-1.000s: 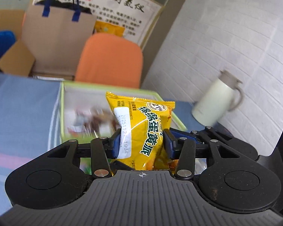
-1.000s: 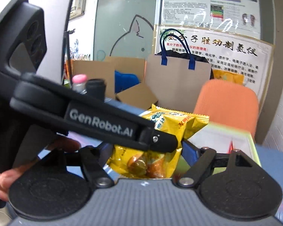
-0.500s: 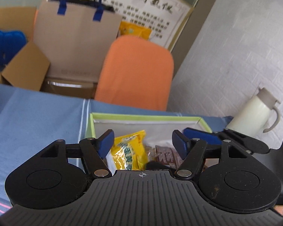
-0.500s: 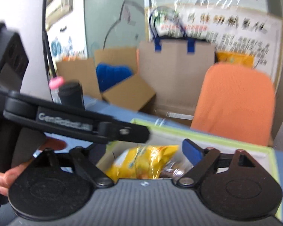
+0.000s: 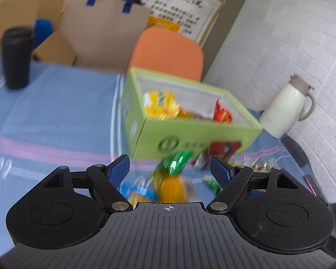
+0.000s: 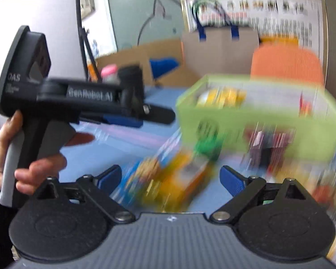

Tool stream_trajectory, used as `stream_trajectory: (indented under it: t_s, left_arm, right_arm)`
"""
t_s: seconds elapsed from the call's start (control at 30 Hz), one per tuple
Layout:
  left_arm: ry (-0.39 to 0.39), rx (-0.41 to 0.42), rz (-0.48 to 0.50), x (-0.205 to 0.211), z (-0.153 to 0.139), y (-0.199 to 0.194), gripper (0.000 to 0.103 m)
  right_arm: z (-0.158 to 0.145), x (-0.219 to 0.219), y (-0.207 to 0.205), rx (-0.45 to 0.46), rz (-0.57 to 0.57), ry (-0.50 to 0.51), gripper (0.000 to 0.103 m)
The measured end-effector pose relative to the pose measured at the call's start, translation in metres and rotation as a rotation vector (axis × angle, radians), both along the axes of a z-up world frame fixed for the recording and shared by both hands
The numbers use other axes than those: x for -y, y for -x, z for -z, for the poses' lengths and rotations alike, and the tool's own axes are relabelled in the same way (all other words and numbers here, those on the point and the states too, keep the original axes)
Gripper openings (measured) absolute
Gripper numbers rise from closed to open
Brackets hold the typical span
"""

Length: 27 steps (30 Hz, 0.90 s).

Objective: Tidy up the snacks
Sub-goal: 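Grasp the orange clear-wrapped cake with the left gripper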

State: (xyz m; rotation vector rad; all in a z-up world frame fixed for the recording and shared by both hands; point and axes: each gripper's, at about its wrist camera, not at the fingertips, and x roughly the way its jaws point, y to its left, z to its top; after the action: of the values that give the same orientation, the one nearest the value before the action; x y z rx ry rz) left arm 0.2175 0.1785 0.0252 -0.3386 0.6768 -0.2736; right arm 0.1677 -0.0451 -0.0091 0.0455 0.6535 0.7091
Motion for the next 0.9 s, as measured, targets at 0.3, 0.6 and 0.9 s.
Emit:
stream_trajectory:
  t_s: [0.3,0.6,0.9]
  left_arm:
    - [0.173,-0.091,0.105,-0.003,0.019,-0.003,0.056]
    - [0.092,-0.209,0.242,0.032,0.034,-0.024,0.015]
    - [0.062,-0.159,0.191,0.06,0.04,0.05,0.04]
  right_arm:
    - [0.021,-0.026,-0.02,-0.033,0.018,0.042,0.094]
    - [0.025,-0.017,-0.002,-0.065,-0.02,0.041,0.094]
    - [0.017,0.037,0.046,-0.057,0.079,0.036,0.094]
